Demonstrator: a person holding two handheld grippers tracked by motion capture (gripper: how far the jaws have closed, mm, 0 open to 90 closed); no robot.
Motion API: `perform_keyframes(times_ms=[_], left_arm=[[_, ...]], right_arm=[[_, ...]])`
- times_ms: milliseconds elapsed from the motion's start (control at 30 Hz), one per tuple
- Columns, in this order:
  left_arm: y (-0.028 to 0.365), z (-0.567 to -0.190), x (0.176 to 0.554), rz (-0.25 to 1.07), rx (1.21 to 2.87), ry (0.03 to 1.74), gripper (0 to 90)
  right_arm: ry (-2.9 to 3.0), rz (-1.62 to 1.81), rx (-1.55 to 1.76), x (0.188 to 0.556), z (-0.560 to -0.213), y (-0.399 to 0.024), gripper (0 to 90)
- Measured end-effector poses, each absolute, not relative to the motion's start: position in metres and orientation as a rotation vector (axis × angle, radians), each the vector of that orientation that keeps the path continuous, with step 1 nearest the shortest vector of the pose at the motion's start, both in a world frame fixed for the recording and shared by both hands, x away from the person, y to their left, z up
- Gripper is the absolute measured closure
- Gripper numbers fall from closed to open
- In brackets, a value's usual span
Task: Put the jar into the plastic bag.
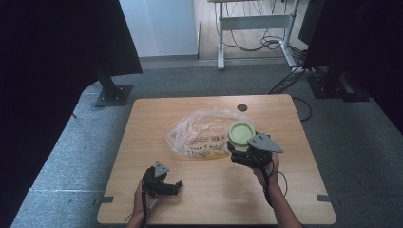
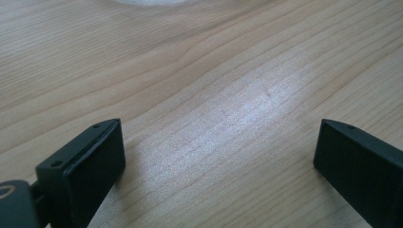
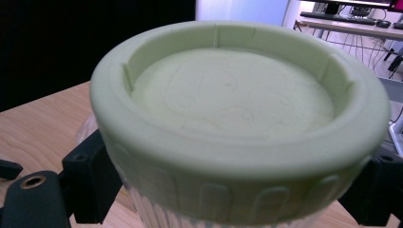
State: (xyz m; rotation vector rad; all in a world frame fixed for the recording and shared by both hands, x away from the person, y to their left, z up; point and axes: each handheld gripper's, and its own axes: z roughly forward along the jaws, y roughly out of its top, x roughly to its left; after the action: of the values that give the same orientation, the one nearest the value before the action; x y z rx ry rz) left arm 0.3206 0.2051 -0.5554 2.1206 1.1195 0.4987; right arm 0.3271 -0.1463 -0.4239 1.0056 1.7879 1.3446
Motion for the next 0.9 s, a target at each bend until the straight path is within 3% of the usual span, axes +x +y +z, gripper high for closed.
perform_keyframes(times_ms=[900], left_arm=[[0.205, -0.555, 0.321, 0.499, 2.12, 1.12, 2.8]], right_arm=[[1.796, 1.317, 1.037, 0.365, -0.413, -0.134, 11.2]])
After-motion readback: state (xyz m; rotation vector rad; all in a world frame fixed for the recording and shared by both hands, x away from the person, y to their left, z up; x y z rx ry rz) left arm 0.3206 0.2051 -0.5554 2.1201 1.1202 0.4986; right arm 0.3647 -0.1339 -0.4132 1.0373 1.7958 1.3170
